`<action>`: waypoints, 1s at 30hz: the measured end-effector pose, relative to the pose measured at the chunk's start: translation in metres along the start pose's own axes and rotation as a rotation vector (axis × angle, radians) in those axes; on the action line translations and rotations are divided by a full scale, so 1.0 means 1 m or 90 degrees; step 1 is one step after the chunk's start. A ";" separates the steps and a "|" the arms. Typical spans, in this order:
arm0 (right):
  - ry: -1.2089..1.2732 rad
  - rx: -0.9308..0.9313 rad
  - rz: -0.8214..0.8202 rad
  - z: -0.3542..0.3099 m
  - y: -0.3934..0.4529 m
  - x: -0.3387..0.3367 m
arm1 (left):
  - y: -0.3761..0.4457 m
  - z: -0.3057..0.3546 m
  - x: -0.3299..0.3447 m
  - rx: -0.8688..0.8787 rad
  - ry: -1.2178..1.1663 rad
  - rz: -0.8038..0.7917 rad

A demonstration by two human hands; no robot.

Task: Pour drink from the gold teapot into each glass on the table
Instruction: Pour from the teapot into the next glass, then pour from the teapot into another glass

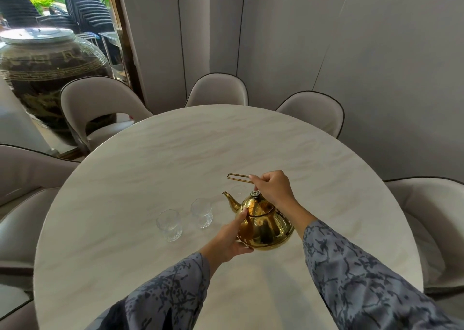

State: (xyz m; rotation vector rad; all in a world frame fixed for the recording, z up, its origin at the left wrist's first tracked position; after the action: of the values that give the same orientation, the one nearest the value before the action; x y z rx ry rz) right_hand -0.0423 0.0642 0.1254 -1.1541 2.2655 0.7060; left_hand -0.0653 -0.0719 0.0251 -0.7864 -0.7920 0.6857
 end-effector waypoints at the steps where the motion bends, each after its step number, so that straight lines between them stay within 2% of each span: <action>1: 0.001 -0.002 -0.004 -0.005 -0.002 0.006 | -0.004 -0.002 -0.006 -0.002 -0.005 -0.008; 16: -0.083 0.023 -0.066 -0.057 0.006 0.050 | -0.025 -0.014 -0.036 -0.059 -0.121 -0.101; 30: -0.175 0.036 -0.098 -0.086 0.025 0.050 | -0.034 -0.002 -0.035 -0.089 -0.166 -0.182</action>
State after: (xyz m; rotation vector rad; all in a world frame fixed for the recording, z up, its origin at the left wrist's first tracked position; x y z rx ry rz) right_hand -0.1058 -0.0068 0.1633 -1.1167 1.9352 0.6893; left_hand -0.0738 -0.1174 0.0394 -0.6989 -1.1751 0.4844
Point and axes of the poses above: each hand's wrist, its own y-axis towards the middle knuckle, its own x-axis out of the palm, z = x × y, the point moved 1 cm from there along y, towards the middle knuckle, and after that the axes turned 13 degrees about -x, right-handed, at the moved point
